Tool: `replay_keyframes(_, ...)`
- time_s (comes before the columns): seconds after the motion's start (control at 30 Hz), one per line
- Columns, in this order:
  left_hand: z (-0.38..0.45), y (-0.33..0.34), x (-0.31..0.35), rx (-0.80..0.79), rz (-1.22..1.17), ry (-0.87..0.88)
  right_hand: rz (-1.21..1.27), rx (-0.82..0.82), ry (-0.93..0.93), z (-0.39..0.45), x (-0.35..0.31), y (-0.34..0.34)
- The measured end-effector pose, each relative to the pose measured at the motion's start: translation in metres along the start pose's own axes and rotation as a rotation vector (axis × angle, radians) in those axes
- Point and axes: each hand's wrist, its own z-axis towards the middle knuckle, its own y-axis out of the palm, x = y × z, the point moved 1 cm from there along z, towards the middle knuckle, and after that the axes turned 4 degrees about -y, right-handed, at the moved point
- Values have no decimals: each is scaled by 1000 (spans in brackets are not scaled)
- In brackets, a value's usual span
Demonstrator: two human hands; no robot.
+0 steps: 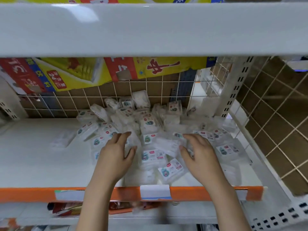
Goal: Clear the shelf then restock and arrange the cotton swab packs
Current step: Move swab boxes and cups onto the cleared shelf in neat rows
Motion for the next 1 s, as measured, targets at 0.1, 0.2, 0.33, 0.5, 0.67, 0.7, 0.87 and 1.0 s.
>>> replay_keyframes(0.1, -7, 3, 0, 13, 12, -8, 8, -51, -29, -1, -1, 3)
replay_keyframes(0.2, -16, 5, -6, 39, 13, -22, -28, -122, -59, 6, -5, 12)
replay_keyframes(0.33, -29, 3, -14, 83, 10, -59, -54, -195, -24, 15, -7, 29)
replay_keyframes(0.5, -32, -3, -23, 112, 9, -87, -9, -168, 12, 18, -4, 36)
replay_keyframes(0.67, -10, -7, -12, 157, 23, -52, 9, -51, 44, 16, 2, 28)
replay_keyframes(0.7, -2, -7, -5, 163, 20, -36, 20, -26, 58, 16, 4, 25)
replay_keyframes(0.87, 47, 3, 32, 84, 78, 107, 20, 83, 74, 12, 21, 7)
replay_keyframes(1.0, 93, 14, 51, -186, 272, 141, 15, 118, 103, 7, 30, -5)
